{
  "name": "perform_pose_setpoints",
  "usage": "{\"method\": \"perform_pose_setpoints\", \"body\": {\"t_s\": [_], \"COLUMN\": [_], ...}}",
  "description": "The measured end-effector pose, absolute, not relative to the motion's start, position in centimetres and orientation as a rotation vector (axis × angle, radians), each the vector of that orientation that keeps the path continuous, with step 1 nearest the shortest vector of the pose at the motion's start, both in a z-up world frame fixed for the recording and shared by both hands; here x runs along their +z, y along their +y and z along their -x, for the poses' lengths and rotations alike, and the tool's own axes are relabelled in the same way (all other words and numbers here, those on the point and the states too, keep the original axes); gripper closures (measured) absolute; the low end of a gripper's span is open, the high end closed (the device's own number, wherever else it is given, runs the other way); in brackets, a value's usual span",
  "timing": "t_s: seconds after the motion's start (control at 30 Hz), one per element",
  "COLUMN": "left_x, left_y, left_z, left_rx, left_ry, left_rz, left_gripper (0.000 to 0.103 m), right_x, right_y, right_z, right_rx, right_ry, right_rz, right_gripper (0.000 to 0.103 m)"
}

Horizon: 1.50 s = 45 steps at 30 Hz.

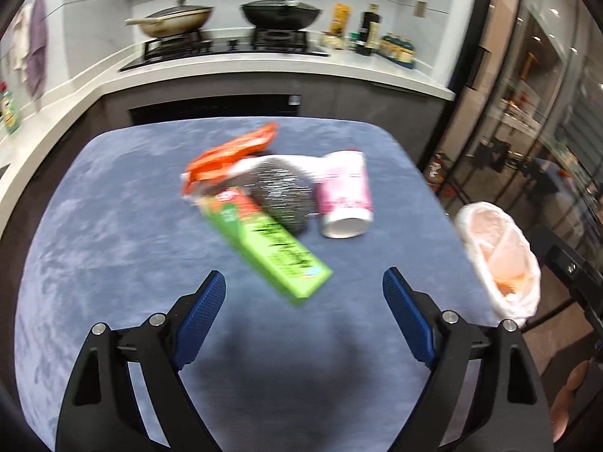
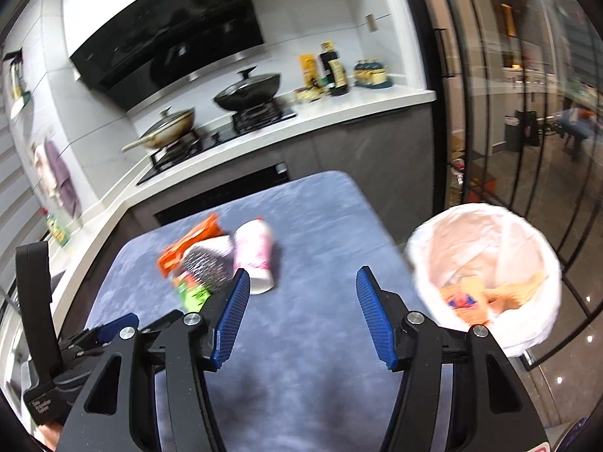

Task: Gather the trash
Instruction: 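Move both open tools back over the remaining trash, then grasp the orange plastic bag with the left tool while the right tool grasps the white cloth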

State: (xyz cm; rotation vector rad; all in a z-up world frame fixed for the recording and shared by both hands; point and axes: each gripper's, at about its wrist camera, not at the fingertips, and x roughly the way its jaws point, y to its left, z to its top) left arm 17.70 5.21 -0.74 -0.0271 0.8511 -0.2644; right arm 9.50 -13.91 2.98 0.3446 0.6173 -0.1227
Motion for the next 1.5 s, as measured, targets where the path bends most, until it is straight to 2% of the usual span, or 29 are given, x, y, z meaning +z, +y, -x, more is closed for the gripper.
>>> {"method": "perform_pose_setpoints", "body": {"t_s": [0.4,0.57,0.73,0.9,1.07,1.17,1.33,1.5], "left_x": [-1.5,-2.3,-3.5,-4.5,-6.1,-6.6,-5.8,-4.5], "left_y": [12.8,13.5,13.1,12.5,12.4,12.3,12.5,13.7], "left_z": [-22.4,-25.4,-29.2,-32.2,-34.5,-35.1,-34.3,-33.2], "left_rx": [-0.146,-0.149,-0.192,-0.231,-0.301,-0.327,-0.296,-0.232], "left_ry": [0.841,0.844,0.86,0.873,0.939,0.959,0.92,0.871], "left_rz": [0.062,0.047,0.05,0.078,0.138,0.152,0.146,0.146], "left_gripper": [0.022,0.022,0.022,0.029,0.053,0.077,0.088,0.089], "right_x": [1.2,0.2,-0.4,-0.5,-0.8,-1.2,-2.1,-3.5], "right_y": [-7.2,-5.3,-4.6,-4.7,-4.9,-5.0,-4.4,-4.3], "right_z": [-16.5,-20.1,-22.7,-24.1,-25.8,-26.6,-28.1,-29.6], "right_rx": [0.009,0.046,0.05,0.051,0.053,0.062,0.072,0.084], "right_ry": [0.688,0.715,0.724,0.727,0.735,0.741,0.756,0.794], "right_rz": [-0.313,-0.307,-0.308,-0.307,-0.304,-0.311,-0.287,-0.286], "right_gripper": [0.047,0.052,0.053,0.053,0.053,0.053,0.053,0.06]}}
